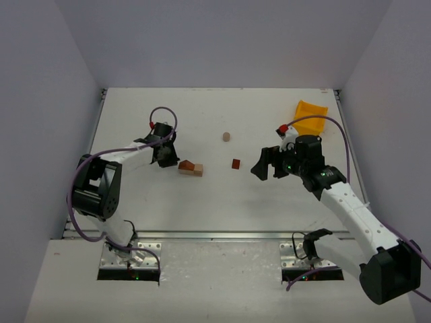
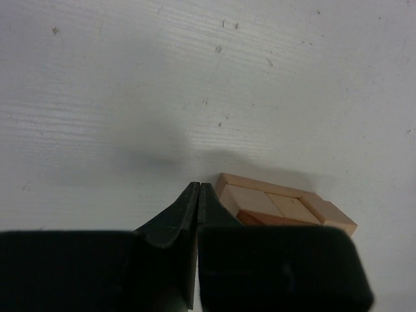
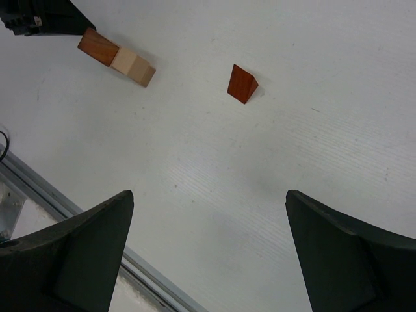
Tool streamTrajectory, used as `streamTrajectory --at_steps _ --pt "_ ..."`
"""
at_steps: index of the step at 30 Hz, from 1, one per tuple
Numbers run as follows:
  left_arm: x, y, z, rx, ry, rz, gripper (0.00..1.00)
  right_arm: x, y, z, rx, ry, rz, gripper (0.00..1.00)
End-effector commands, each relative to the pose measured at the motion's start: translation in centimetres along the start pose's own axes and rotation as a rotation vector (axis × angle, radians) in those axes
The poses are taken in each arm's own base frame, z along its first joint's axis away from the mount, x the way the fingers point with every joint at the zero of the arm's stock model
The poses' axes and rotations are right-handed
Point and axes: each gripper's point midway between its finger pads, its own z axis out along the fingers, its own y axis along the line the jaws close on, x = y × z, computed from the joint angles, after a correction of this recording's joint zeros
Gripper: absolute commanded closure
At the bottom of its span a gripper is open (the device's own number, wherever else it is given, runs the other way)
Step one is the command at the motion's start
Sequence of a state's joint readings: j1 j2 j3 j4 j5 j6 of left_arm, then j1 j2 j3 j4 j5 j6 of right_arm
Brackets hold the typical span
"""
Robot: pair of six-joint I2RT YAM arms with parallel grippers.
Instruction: Build the wood block tower
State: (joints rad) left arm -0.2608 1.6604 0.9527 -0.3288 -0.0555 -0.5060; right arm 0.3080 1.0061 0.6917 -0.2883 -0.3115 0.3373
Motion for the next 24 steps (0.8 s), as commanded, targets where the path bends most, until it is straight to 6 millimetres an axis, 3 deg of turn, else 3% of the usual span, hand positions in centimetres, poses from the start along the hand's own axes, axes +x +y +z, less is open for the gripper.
streamTrajectory --at_steps 1,24 --pt "-1.35 -1.50 -1.40 0.030 -0.060 0.009 1.00 -0.87 -0.26 -0.22 0.016 -0.048 -0.035 0.01" --pt "-0.91 -2.01 -1.98 0.014 -0.068 0.036 1.00 -0.88 -0.41 -0.39 0.026 -0.058 -0.040 0.01"
